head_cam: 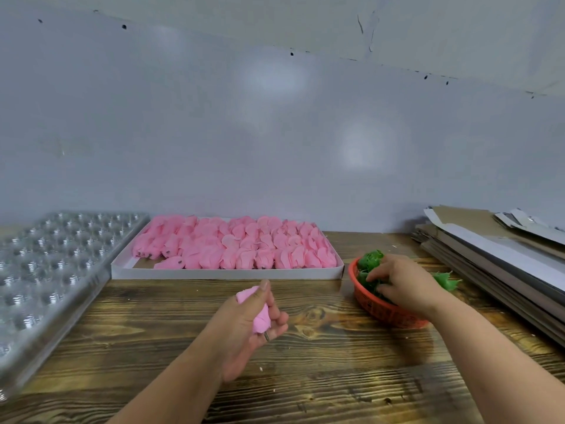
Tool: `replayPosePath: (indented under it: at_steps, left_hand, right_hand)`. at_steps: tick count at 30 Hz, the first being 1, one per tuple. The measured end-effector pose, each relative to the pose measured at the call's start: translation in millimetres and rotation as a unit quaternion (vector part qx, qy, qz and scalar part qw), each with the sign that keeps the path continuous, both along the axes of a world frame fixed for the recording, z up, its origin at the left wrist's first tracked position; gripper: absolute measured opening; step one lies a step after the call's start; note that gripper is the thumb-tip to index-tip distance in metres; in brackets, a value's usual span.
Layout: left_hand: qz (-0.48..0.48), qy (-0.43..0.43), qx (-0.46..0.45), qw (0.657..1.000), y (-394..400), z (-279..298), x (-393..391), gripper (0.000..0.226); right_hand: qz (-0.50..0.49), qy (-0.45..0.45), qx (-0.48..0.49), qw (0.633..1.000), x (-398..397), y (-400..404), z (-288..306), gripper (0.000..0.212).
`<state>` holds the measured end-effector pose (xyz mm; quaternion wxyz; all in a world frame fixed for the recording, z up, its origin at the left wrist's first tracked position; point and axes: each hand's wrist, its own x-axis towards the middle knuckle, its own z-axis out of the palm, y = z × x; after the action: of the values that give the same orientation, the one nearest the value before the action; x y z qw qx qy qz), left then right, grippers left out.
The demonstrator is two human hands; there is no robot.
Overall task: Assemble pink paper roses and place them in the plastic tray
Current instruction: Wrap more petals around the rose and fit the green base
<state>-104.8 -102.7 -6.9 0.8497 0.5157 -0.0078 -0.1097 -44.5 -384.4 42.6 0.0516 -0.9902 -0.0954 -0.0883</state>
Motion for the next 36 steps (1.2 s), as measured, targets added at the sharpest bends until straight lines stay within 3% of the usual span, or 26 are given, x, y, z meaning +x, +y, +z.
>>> replayPosePath:
  at_steps: [3,9,13,23,28,31,33,36]
  left_hand:
    - [-0.005,-0.005,0.001,1.000,0,0,0,0.027]
    - [-0.007,-0.010,0.009,1.000,0,-1,0,0.028]
    - [-0.004,-0.007,0.010,1.000,0,0,0,0.028]
    - [-0.005,-0.016,0.023,1.000,-3,-3,0,0.029]
    - [0.017,-0.046,0.041,0.998,-6,-1,-1,0.043]
    - [-0.015,-0.064,0.005,0.998,-6,2,-4,0.034]
    - [-0.034,-0.064,0.010,0.997,-6,2,-6,0.025]
    - [-0.018,-0.043,0.022,0.999,-7,0,-5,0.032]
  right_hand:
    - [0.009,0.004,-0.033,0.999,3,2,3,0.022]
    - [0.006,0.036,-0.086,0.996,4,4,8,0.024]
    - [-0.002,-0.004,-0.067,0.998,3,2,12,0.017]
    - [-0.054,-0.139,0.115,0.982,-9,23,25,0.011]
    - [0.023,-0.030,0.307,0.951,-30,84,8,0.029]
    - [0.041,0.006,0.299,0.953,-40,120,-8,0.024]
    - [0.032,-0.018,0.249,0.968,-45,135,-14,0.013]
    - [0.020,-0.063,0.197,0.978,-50,147,-22,0.008]
